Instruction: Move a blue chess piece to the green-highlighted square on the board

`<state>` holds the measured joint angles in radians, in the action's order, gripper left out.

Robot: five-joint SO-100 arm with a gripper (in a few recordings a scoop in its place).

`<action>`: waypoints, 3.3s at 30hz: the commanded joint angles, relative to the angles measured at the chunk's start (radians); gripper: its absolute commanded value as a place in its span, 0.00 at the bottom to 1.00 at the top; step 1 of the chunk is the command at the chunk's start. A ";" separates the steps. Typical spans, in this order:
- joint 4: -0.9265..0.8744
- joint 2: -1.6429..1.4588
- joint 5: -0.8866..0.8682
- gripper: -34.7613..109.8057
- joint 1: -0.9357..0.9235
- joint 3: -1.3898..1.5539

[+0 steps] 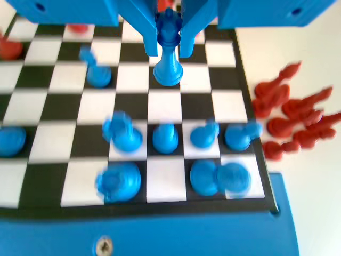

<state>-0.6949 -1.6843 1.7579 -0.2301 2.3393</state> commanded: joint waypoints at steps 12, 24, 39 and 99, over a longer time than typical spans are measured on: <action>-0.092 0.084 -0.218 0.25 0.186 -0.255; -0.020 0.202 -0.273 0.25 0.249 -0.299; 0.057 0.235 -0.253 0.25 0.249 -0.262; -0.284 -0.020 -0.264 0.31 0.175 -0.523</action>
<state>-0.9373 -1.5769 1.4880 -0.0291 1.9144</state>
